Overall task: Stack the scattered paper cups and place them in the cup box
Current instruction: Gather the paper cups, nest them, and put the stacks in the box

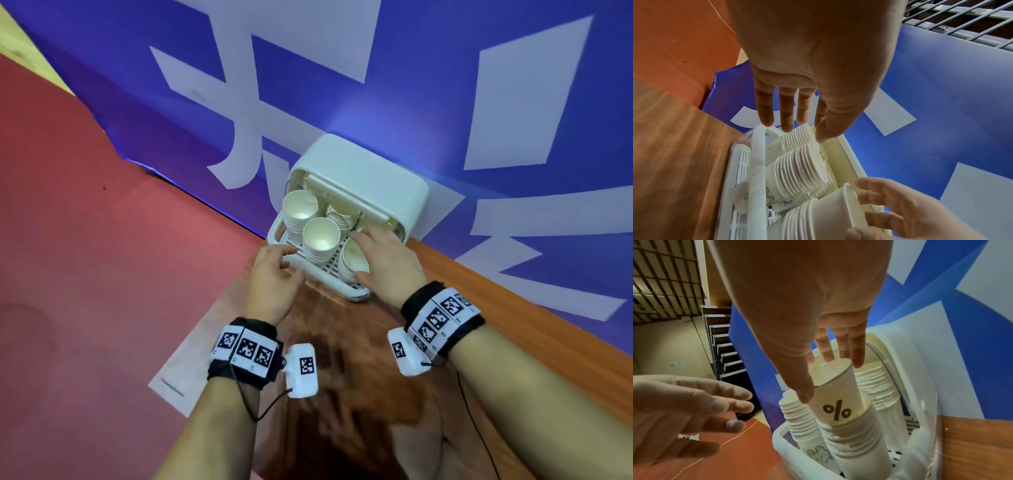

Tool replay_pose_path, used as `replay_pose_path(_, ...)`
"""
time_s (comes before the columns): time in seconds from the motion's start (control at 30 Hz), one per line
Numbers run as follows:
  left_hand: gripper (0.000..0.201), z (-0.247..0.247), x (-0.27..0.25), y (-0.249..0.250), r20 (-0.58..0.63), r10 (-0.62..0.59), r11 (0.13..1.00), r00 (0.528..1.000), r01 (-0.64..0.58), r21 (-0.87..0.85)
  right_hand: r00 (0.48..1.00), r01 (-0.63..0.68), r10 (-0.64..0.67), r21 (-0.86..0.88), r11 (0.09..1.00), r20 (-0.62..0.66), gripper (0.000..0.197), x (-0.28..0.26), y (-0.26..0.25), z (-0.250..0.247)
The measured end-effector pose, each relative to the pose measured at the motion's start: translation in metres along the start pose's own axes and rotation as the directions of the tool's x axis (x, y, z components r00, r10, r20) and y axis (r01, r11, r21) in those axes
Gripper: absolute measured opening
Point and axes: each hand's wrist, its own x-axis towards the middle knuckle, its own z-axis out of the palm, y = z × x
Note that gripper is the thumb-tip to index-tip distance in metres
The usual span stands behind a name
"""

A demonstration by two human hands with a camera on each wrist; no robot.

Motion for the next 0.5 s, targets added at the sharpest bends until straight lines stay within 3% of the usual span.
replay_pose_path(0.33,0.038,0.0,0.0,-0.005,-0.005,-0.037,0.999,0.999,0.037,0.038,0.995,-0.042,0.035,0.074,0.996,0.091,0.071,0.019,0.009,0.027)
replay_pose_path(0.5,0.038,0.003,-0.003,-0.003,0.007,-0.044,0.998,0.999,0.043,0.042,0.995,-0.073,0.061,0.166,0.983,0.078,0.072,0.024,0.015,0.035)
